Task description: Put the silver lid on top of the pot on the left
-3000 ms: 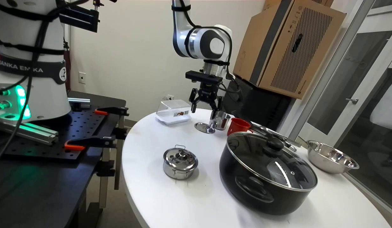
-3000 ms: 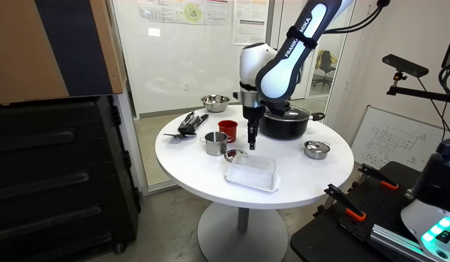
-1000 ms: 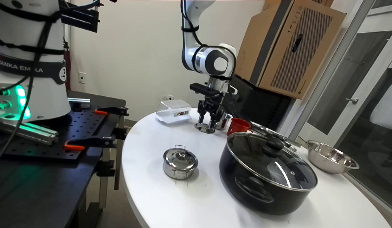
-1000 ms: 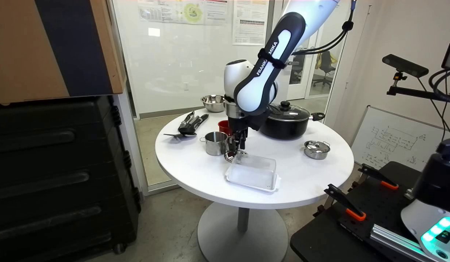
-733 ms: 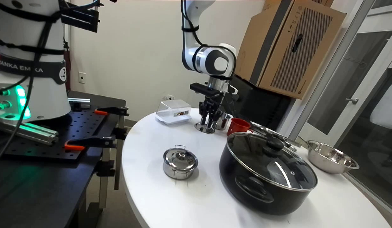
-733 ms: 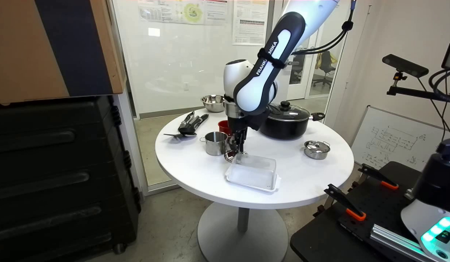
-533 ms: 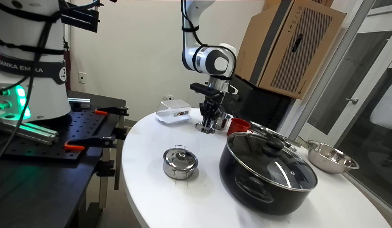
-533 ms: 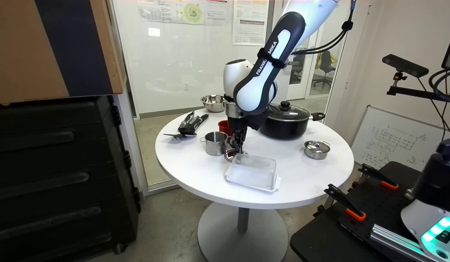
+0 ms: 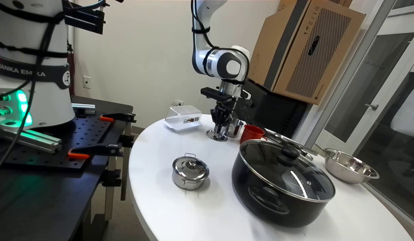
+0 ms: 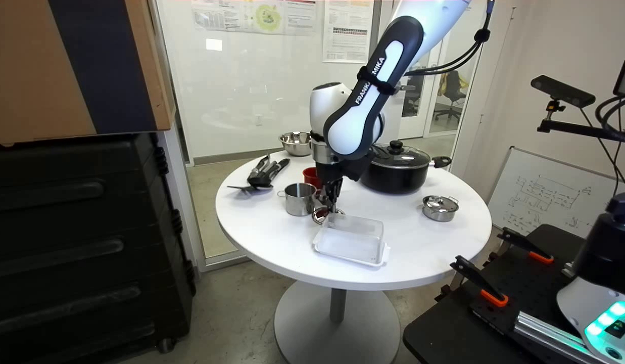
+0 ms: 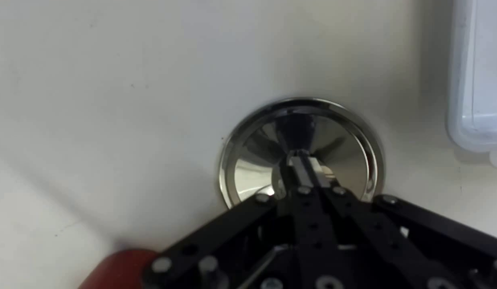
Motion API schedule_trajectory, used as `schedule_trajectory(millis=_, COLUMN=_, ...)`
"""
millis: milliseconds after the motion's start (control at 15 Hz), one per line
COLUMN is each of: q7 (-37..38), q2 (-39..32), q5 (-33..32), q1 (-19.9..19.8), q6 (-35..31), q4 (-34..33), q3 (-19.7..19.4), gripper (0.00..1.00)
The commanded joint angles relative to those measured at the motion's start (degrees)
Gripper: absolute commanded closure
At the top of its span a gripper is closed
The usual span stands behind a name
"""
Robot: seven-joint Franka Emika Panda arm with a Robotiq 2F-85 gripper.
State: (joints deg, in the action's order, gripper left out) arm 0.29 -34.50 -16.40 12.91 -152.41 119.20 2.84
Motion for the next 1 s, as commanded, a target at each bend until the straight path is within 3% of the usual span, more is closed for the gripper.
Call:
schedule_trajectory(millis=0, q7=-0.5, q2=3.1, q5=0.0, q1=0.7, q6=1.6, q4=1.4, q3=-0.1, gripper=1.0)
schedule_trajectory(millis=400, q7=-1.1, q2=11.0, q5=-1.2, q1=0.5, q6=0.3, q4=7.0, q3=0.1, gripper=1.0)
schedule_trajectory(millis=933, q7=-1.2, q2=16.2, q5=-2.1, q1=0.1, q6=-0.2, q4=12.5, q3=1.5, gripper=1.0)
